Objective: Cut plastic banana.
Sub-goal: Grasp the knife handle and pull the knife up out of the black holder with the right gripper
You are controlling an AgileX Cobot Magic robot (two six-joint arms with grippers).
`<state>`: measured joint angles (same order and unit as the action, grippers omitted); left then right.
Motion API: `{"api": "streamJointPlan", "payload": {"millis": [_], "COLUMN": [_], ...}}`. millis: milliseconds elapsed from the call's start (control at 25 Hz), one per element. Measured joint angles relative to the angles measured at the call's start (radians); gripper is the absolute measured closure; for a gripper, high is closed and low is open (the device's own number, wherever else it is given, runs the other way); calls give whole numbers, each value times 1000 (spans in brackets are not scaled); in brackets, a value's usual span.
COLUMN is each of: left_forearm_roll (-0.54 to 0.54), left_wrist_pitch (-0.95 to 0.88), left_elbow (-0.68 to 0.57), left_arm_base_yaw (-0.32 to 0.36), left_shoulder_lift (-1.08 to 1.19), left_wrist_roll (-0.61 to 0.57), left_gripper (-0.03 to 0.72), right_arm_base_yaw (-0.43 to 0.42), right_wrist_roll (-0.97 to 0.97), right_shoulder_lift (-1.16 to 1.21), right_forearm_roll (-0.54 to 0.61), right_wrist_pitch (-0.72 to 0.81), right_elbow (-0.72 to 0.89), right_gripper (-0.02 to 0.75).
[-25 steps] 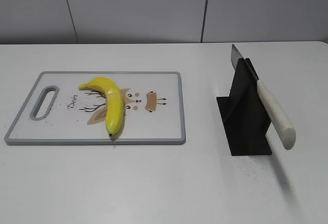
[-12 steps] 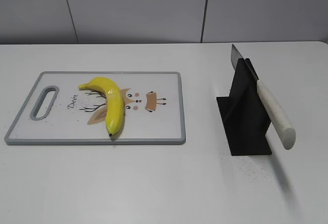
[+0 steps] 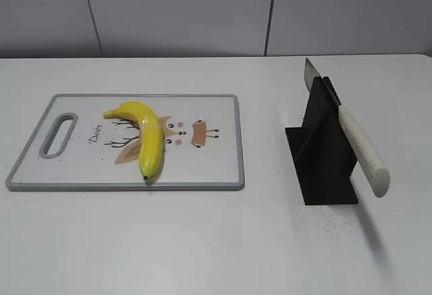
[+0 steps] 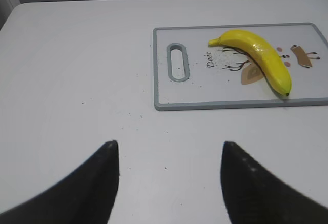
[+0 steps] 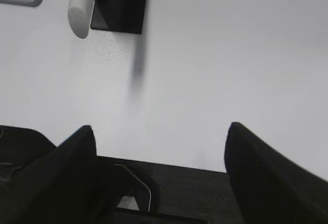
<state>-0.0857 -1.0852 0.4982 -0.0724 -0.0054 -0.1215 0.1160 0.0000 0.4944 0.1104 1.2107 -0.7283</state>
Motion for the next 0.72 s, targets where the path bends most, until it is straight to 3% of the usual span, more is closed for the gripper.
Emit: {"api": "streamJointPlan", "payload": {"millis": [440,720], "left_forearm_roll": [0,0], "left_wrist_pitch": [0,1], "left_elbow": [0,0], "left_arm_base_yaw": [0,0], "left_shoulder_lift": [0,0], "left_wrist_roll": [0,0], "left_gripper": [99,99], "right_arm_base_yaw": [2,148], "right_wrist_roll": [20,22], "right_shoulder_lift": [350,557], "right_forearm_roll": [81,83], "right_wrist_pitch": [2,3], "right_elbow": [-156,-232], "right_gripper": [162,164]}}
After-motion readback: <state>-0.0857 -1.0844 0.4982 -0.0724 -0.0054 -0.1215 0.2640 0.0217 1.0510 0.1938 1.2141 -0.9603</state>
